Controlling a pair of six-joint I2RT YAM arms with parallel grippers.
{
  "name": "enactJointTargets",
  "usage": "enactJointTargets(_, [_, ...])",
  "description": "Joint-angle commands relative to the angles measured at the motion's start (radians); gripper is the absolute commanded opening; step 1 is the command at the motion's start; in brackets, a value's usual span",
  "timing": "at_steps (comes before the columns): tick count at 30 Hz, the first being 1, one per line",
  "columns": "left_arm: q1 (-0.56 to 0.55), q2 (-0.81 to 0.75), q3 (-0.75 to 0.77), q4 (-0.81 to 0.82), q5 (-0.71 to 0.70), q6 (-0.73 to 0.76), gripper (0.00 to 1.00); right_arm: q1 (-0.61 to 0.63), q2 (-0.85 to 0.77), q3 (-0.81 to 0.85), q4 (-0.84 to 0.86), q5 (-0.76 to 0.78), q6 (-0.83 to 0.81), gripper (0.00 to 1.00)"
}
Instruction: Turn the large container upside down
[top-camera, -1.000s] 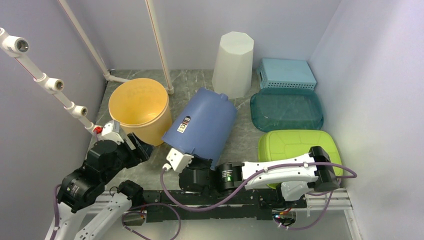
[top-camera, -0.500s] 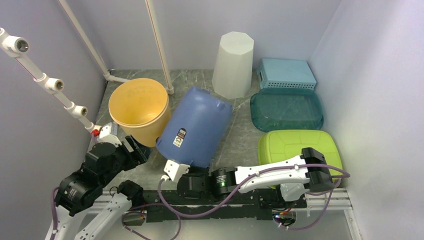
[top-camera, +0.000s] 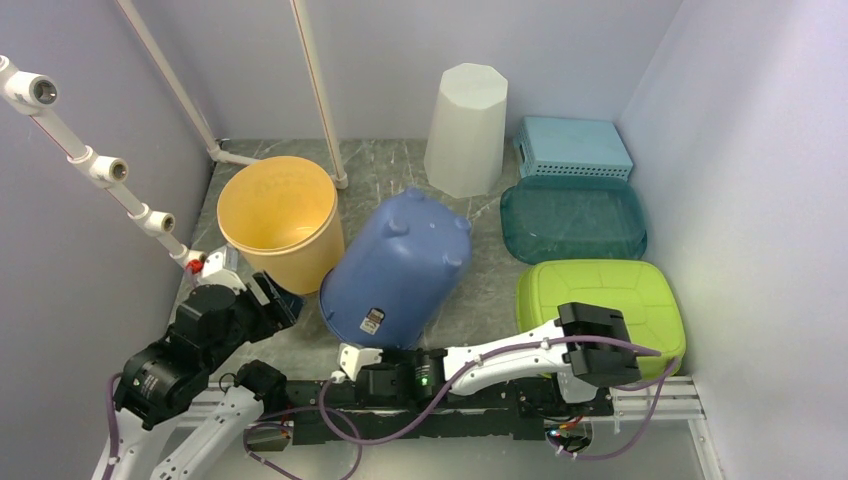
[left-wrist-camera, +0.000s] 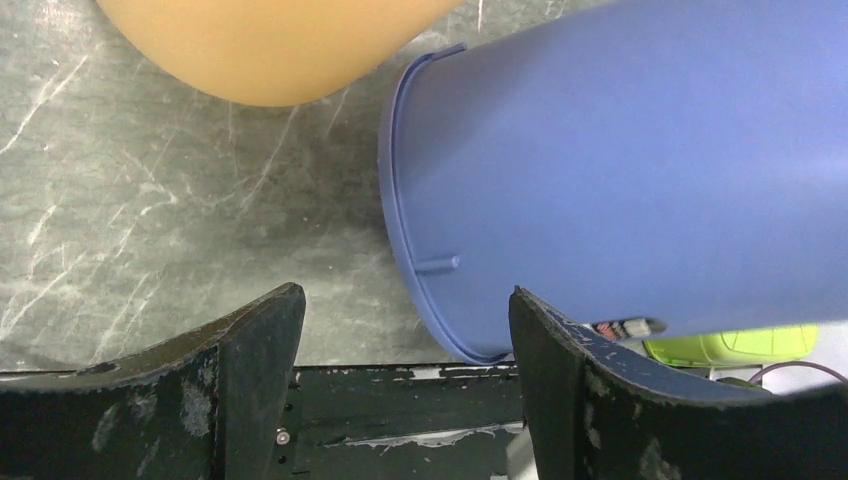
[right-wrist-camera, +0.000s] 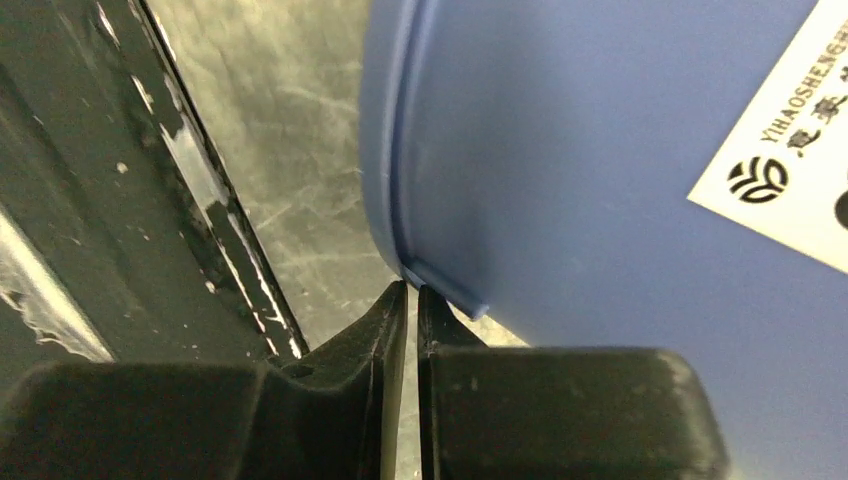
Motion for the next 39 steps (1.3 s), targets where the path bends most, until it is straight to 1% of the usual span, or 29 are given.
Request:
enactJointTargets(1, [-0.002,-0.011,-0.027,0.018,0.005,-0.028,0.80,-0.020,0.028,-0.044,0.046,-0.021,-0.023,0.00])
enactJointTargets(4, [-0.002,0.001,-0.048,0.045,0.027,-0.028,0.79,-0.036,0.037,-0.069,0.074,-0.038,-0.066,0.00])
enactJointTargets(7, [-0.001,0.023,-0.041,0.036,0.019,-0.034,0.79,-0.052,0.041,-0.079,0.081,-0.049,-0.092,0.00])
enactJointTargets(10, [-0.003,0.031,-0.039,0.033,0.013,-0.033,0.80,-0.058,0.039,-0.072,0.060,-0.044,-0.087,0.00])
enactJointTargets(13, [-0.001,0.032,-0.043,0.038,0.012,-0.036,0.80,-0.058,-0.011,-0.069,0.053,-0.058,-0.052,0.00])
enactJointTargets(17, [-0.001,0.047,-0.044,0.043,0.013,-0.031,0.81,-0.056,-0.106,-0.033,0.009,-0.094,0.037,0.00])
enactJointTargets(19, [-0.001,0.063,-0.050,0.061,0.035,-0.020,0.81,-0.056,-0.158,0.000,-0.014,-0.133,0.089,0.00])
enactJointTargets(21, [-0.001,0.088,-0.053,0.076,0.058,-0.014,0.80,-0.055,-0.223,0.017,0.006,-0.170,0.121,0.01])
enactJointTargets(22, [-0.002,0.099,-0.056,0.084,0.068,-0.011,0.80,-0.053,-0.264,0.022,0.023,-0.187,0.133,0.06])
enactJointTargets(23, [-0.002,0.112,-0.059,0.094,0.075,-0.010,0.80,-0.052,-0.300,0.021,0.044,-0.199,0.143,0.13])
enactJointTargets(25, [-0.002,0.131,-0.071,0.128,0.096,-0.004,0.80,-0.052,-0.385,0.010,0.090,-0.201,0.162,0.31])
enactJointTargets(27, [-0.002,0.152,-0.093,0.201,0.144,0.015,0.80,-0.052,-0.464,-0.013,0.136,-0.176,0.179,0.43])
enactJointTargets(29, [-0.002,0.181,-0.120,0.302,0.211,0.028,0.79,-0.052,-0.531,-0.043,0.174,-0.129,0.193,0.46])
enactJointTargets(31, [-0.002,0.228,-0.149,0.415,0.281,0.028,0.77,-0.053,-0.569,-0.049,0.156,-0.047,0.216,0.51])
enactJointTargets(32, [-0.002,0.275,-0.160,0.468,0.310,0.024,0.77,-0.054,-0.578,-0.043,0.127,0.004,0.238,0.54])
enactJointTargets(35, [-0.002,0.406,-0.170,0.649,0.376,0.020,0.75,-0.067,-0.574,-0.014,-0.004,0.172,0.335,0.58])
enactJointTargets(37, [-0.005,0.499,-0.156,0.744,0.406,0.017,0.75,-0.089,-0.580,-0.011,-0.054,0.227,0.397,0.59])
enactJointTargets(39, [-0.015,0.588,-0.131,0.820,0.406,0.020,0.75,-0.128,-0.603,-0.019,-0.079,0.216,0.467,0.59])
